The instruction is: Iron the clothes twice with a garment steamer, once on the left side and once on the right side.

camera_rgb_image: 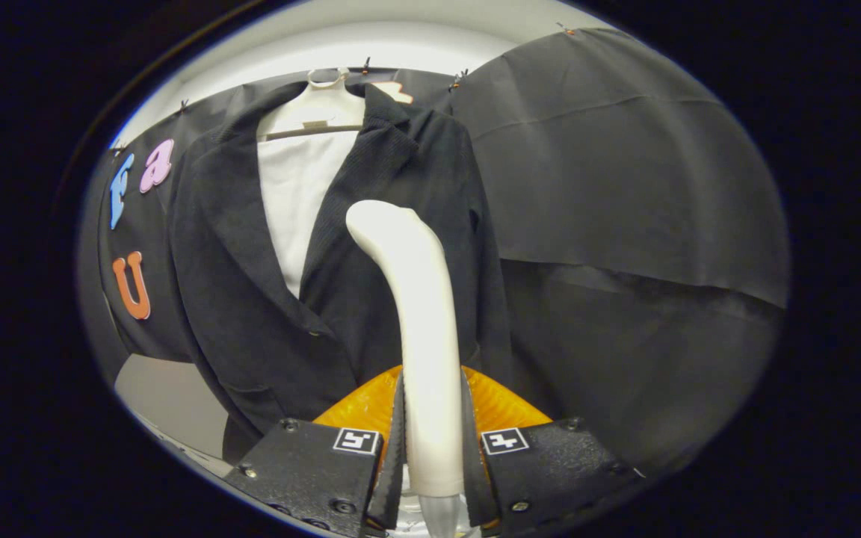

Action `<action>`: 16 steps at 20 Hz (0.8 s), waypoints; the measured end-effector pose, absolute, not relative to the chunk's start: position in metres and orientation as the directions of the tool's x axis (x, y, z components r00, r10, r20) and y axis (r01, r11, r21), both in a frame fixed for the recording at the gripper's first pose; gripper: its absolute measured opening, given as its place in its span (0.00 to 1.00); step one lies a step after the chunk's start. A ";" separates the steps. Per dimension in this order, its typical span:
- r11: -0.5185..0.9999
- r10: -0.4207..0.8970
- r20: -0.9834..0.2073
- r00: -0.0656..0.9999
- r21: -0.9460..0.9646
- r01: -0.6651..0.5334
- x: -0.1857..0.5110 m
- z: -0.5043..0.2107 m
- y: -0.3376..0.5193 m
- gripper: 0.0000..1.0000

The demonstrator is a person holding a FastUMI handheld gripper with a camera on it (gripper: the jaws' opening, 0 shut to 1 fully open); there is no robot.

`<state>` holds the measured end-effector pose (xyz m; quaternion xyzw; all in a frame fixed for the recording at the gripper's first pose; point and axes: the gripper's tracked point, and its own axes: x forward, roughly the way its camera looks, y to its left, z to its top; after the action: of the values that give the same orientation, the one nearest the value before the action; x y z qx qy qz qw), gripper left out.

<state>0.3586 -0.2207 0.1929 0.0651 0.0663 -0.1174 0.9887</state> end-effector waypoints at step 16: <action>0.970 -0.208 -0.271 0.940 0.068 0.235 0.352 0.108 -0.204 0.37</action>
<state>0.3520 -0.2044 0.1083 0.0495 0.1322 -0.1126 0.9836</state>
